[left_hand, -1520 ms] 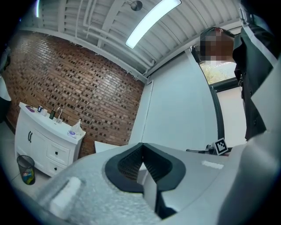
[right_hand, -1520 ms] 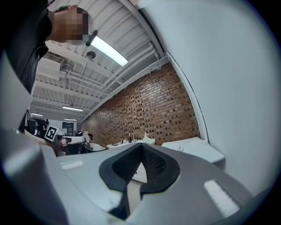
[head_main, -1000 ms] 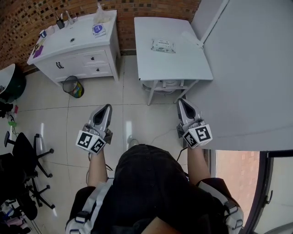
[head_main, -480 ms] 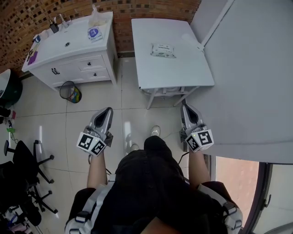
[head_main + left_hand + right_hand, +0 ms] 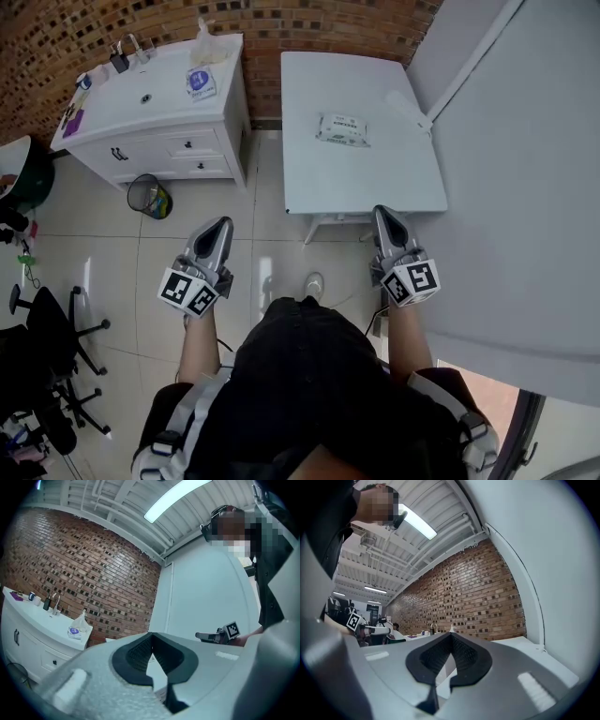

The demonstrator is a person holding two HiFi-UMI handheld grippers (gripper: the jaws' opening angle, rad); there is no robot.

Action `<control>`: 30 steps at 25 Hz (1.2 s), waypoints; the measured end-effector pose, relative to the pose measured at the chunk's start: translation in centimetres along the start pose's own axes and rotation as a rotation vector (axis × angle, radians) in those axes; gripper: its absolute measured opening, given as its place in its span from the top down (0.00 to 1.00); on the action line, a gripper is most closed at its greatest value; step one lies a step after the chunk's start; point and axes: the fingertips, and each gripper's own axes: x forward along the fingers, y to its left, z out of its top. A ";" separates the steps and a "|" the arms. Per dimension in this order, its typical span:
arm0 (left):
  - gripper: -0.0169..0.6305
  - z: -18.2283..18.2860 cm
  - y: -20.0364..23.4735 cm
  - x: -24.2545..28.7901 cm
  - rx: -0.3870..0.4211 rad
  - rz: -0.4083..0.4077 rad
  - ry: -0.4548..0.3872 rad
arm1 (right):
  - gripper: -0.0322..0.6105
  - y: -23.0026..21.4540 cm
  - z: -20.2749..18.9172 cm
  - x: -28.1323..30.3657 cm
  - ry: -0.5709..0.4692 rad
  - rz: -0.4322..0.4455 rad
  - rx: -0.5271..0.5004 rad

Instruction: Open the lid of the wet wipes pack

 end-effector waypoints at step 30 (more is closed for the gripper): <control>0.97 -0.8 3.8 19.5 0.075 -0.042 0.019 | 0.95 -14.3 -1.1 11.6 0.046 -0.002 -0.035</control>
